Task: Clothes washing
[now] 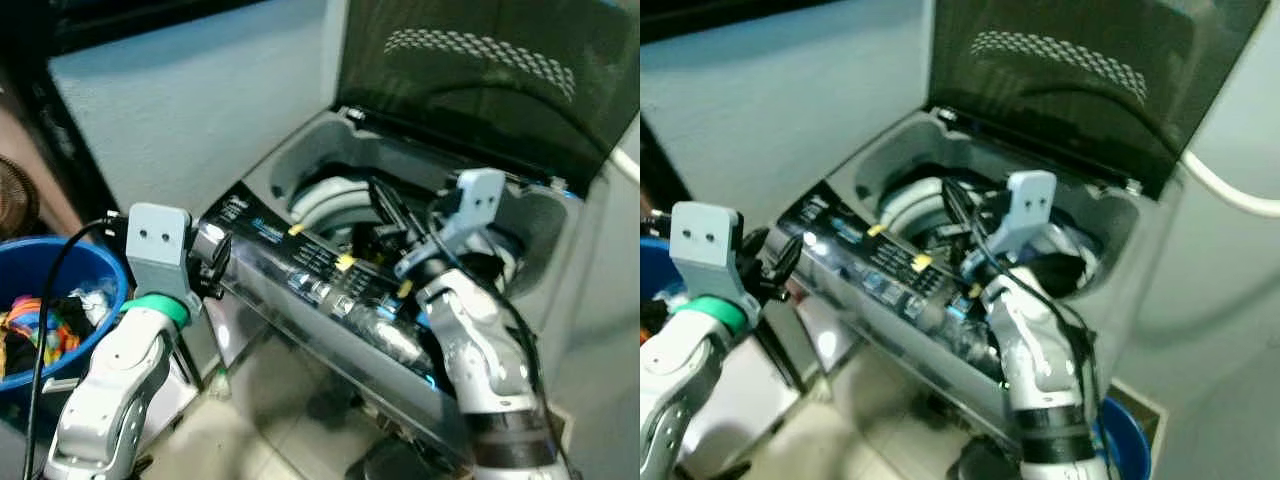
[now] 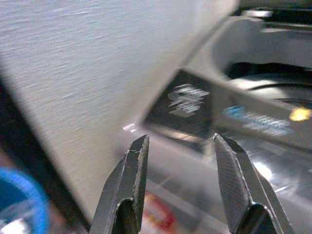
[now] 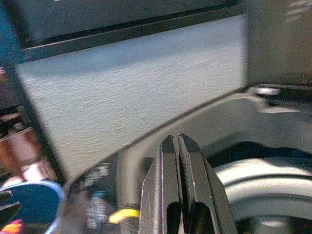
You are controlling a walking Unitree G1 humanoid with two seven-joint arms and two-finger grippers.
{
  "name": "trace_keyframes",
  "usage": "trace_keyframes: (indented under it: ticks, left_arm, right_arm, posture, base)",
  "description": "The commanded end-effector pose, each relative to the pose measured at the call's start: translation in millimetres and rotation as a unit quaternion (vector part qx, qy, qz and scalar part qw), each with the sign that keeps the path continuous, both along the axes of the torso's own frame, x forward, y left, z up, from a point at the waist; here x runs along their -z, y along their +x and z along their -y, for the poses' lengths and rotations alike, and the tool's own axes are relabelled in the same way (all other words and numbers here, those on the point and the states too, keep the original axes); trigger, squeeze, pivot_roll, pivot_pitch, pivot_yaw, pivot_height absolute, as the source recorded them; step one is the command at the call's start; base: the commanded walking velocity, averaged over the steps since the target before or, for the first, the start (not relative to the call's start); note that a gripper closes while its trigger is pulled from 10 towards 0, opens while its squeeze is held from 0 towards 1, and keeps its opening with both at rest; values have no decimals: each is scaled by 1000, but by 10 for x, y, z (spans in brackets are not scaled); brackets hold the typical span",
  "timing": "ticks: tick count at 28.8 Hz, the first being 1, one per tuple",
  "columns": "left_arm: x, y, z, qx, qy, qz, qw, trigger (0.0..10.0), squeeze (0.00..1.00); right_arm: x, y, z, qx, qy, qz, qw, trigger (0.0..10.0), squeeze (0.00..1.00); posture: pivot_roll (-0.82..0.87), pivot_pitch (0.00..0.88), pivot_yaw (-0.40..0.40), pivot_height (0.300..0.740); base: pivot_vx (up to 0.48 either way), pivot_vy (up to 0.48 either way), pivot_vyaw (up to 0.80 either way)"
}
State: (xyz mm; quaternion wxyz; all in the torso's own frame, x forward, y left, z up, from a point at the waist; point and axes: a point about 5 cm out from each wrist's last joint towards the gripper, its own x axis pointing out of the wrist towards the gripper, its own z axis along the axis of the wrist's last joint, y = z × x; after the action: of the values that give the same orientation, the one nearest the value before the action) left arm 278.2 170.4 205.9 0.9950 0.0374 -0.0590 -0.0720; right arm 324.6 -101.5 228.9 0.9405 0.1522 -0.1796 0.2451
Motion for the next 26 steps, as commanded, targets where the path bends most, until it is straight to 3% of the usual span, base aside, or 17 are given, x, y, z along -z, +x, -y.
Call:
trace_keyframes:
  ticks: [1, 26]
  left_arm:
    - [12, -39, -23, -3, 4, -2, 1000, 10000, 0]
    - [31, -60, -32, -9, -24, 3, 1000, 10000, 0]
  right_arm:
    - [-8, -21, -30, -11, -2, 3, 1000, 10000, 0]
    - [-5, -55, -30, -28, -4, 9, 1000, 10000, 0]
  posture:
    - [118, 0, -8, 740]
    - [115, 0, -11, 740]
  base:
    - [0, 0, 794]
    - [0, 0, 794]
